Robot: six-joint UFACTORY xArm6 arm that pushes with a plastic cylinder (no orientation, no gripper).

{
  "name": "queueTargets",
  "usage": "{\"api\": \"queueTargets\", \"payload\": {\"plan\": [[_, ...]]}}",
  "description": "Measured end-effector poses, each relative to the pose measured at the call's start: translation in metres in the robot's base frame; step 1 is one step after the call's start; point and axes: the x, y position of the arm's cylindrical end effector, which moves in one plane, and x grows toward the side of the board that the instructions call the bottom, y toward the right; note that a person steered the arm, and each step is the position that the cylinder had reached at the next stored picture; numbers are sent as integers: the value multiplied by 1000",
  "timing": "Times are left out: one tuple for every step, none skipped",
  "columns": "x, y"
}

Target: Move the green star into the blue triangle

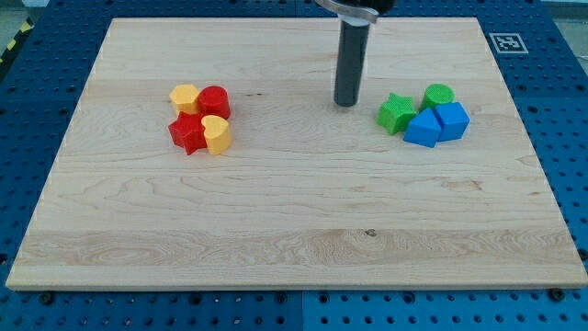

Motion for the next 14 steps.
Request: {"api": "queueTargets", "payload": {"plan": [[26,27],[39,46],[39,17],[18,-7],[3,2],[3,10],[3,34],[3,42],[13,60],[34,70],[55,71],[65,77],[53,72],[39,75]]}}
